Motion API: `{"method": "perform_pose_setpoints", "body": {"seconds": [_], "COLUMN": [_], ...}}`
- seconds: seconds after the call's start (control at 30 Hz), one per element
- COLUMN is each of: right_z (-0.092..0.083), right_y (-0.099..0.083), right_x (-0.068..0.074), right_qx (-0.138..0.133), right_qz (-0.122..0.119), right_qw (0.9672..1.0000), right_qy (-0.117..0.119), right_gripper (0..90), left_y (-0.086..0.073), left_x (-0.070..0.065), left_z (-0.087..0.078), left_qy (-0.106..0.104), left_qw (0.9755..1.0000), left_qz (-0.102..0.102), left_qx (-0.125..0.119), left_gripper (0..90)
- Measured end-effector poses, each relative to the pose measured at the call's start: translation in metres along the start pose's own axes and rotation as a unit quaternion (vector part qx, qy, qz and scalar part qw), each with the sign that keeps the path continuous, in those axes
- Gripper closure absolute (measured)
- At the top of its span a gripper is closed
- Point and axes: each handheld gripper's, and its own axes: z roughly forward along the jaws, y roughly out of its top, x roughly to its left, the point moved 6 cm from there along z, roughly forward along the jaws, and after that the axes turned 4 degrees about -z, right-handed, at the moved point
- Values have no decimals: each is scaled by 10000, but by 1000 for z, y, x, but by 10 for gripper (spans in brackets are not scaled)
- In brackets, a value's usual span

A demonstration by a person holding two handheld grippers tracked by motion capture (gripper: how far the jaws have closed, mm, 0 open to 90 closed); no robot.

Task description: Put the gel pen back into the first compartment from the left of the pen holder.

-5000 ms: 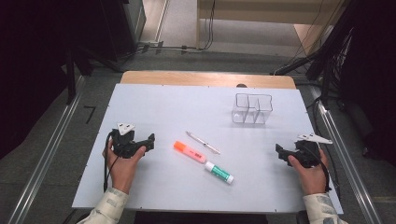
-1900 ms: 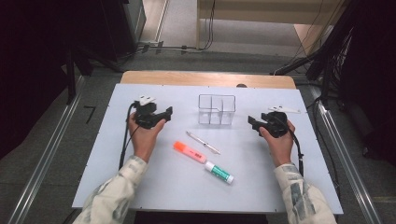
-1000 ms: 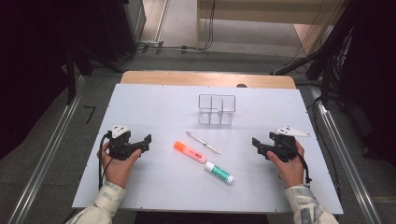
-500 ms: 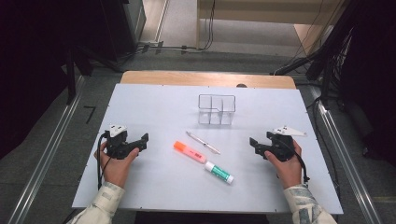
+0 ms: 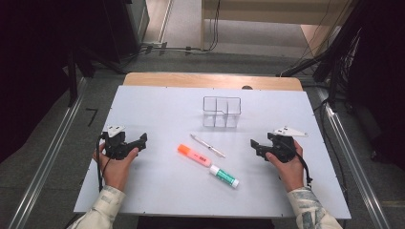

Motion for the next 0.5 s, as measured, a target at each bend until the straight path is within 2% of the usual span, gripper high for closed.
{"method": "perform_pose_setpoints", "body": {"seconds": [0.33, 0.5], "right_z": [0, 2], "right_y": [0, 1], "right_x": [2, 5], "right_qx": [7, 23], "right_qz": [-32, -57], "right_qw": [10000, 10000], "right_qy": [28, 39], "right_gripper": [196, 197], "left_y": [1, 1], "left_x": [0, 2], "left_z": [1, 2], "left_qy": [8, 90], "left_qw": [10000, 9999], "left_qz": [-7, -41], "left_qx": [-34, -42], "left_gripper": [166, 166]}}
